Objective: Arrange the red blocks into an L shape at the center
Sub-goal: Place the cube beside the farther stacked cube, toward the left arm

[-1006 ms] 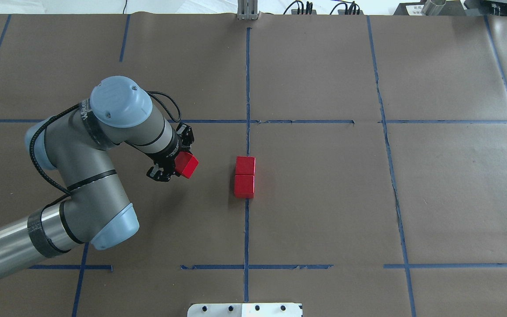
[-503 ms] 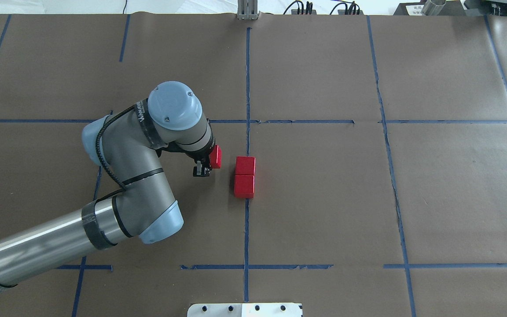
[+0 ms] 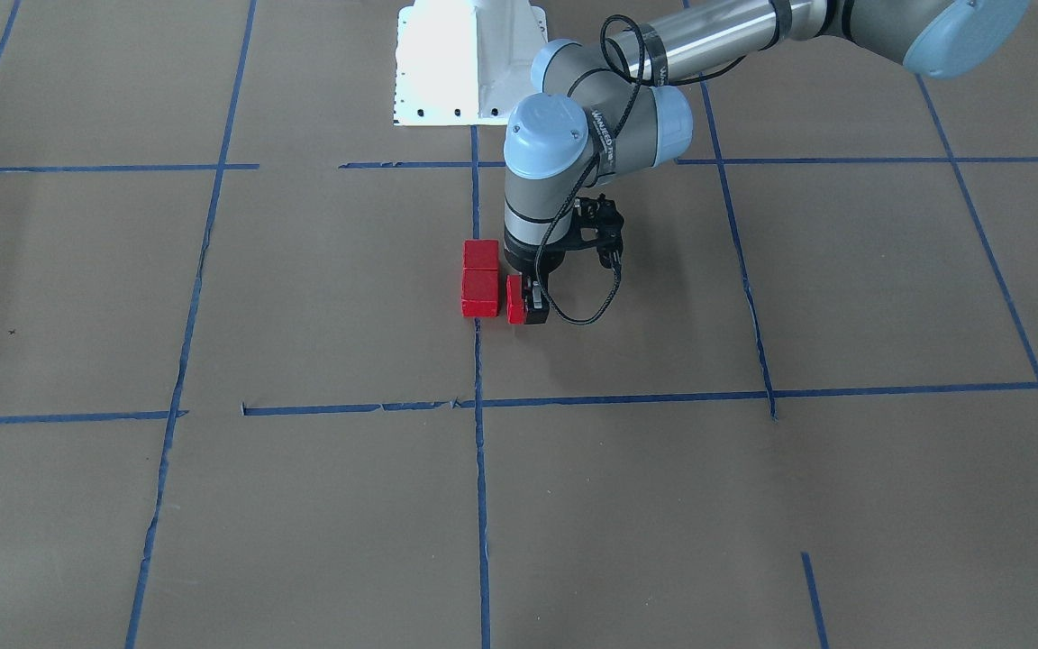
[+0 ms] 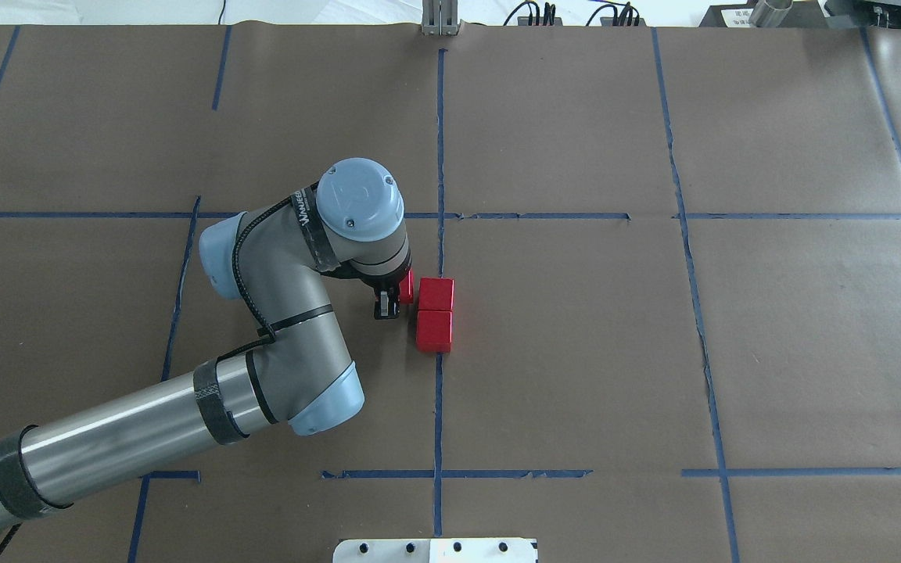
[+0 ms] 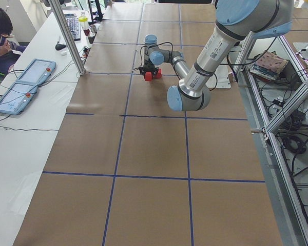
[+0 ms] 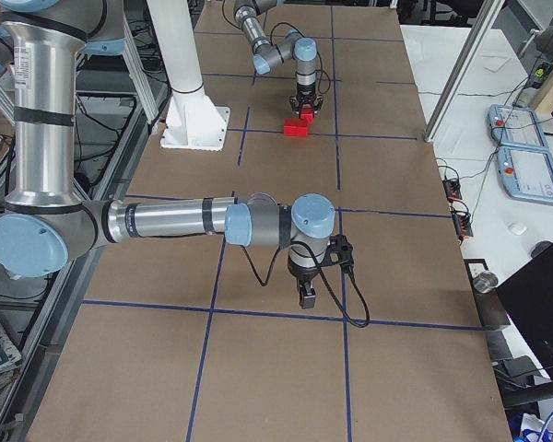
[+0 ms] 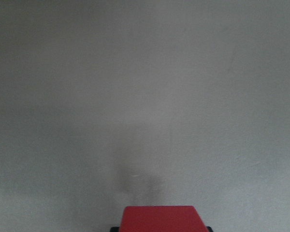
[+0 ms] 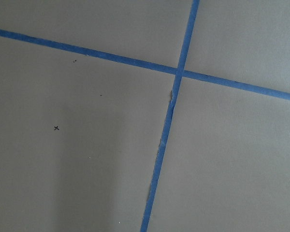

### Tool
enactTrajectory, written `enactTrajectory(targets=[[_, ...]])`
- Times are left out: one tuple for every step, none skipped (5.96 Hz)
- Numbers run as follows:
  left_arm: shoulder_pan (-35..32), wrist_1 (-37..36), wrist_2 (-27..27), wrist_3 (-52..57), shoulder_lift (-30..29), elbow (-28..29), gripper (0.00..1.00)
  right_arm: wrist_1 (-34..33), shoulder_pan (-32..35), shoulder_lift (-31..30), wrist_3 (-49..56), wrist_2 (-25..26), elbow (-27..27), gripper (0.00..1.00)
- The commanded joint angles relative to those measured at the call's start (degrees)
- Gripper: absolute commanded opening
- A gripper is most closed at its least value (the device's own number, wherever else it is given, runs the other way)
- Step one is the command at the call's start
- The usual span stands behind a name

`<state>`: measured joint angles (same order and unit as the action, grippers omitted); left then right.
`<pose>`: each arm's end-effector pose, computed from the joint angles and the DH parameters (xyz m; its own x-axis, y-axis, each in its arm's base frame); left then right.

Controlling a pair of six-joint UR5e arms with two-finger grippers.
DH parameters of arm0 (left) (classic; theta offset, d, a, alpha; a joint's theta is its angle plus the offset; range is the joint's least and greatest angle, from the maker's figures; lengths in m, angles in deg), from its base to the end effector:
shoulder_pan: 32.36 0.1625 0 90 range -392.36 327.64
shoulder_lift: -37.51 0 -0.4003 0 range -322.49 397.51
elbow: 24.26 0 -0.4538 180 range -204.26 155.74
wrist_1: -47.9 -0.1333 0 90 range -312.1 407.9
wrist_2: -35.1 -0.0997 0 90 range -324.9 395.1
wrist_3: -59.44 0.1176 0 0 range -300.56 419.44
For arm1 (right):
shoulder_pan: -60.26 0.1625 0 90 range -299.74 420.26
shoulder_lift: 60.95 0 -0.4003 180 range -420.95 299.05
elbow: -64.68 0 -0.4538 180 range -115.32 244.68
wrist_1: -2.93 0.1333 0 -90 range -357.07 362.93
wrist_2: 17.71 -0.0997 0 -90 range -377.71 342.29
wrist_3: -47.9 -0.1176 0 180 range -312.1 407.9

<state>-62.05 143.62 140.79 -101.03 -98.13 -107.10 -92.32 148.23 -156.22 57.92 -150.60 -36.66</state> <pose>0.6376 -0.4804 0.1717 -0.0869 -0.9949 -0.0503 0.6916 -0.0239 -0.7219 0.0350 -0.5170 0.5978 0.7145 -0.2090 0.6677 0.1622 0.9778 0.1325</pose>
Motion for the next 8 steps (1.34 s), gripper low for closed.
enactTrajectory(targets=[[1.0,0.0,-0.1,-1.5,-0.1,0.1,0.23,0.0,0.0,0.0,0.0,0.0,0.0,1.00],[1.0,0.0,-0.1,-1.6,-0.1,0.6,0.23,0.0,0.0,0.0,0.0,-0.1,-0.1,1.00],[1.0,0.3,-1.0,-3.3,0.0,0.9,0.23,0.0,0.0,0.0,0.0,-0.1,-0.1,1.00],[1.0,0.3,-1.1,-3.6,-0.2,0.8,0.23,0.0,0.0,0.0,0.0,-0.1,-0.1,1.00],[1.1,0.4,-1.1,-3.6,-0.2,0.9,0.23,0.0,0.0,0.0,0.0,-0.1,0.0,1.00],[1.4,0.6,-1.1,-3.3,-0.2,0.8,0.25,0.0,0.0,0.0,0.0,-0.1,0.0,1.00],[1.8,0.7,-1.1,-3.1,-0.4,0.8,0.26,0.0,0.0,0.0,0.0,-0.1,0.0,1.00],[1.8,0.8,-1.1,-2.9,-0.4,0.8,0.28,-0.1,0.0,0.0,0.0,-0.1,0.0,1.00]])
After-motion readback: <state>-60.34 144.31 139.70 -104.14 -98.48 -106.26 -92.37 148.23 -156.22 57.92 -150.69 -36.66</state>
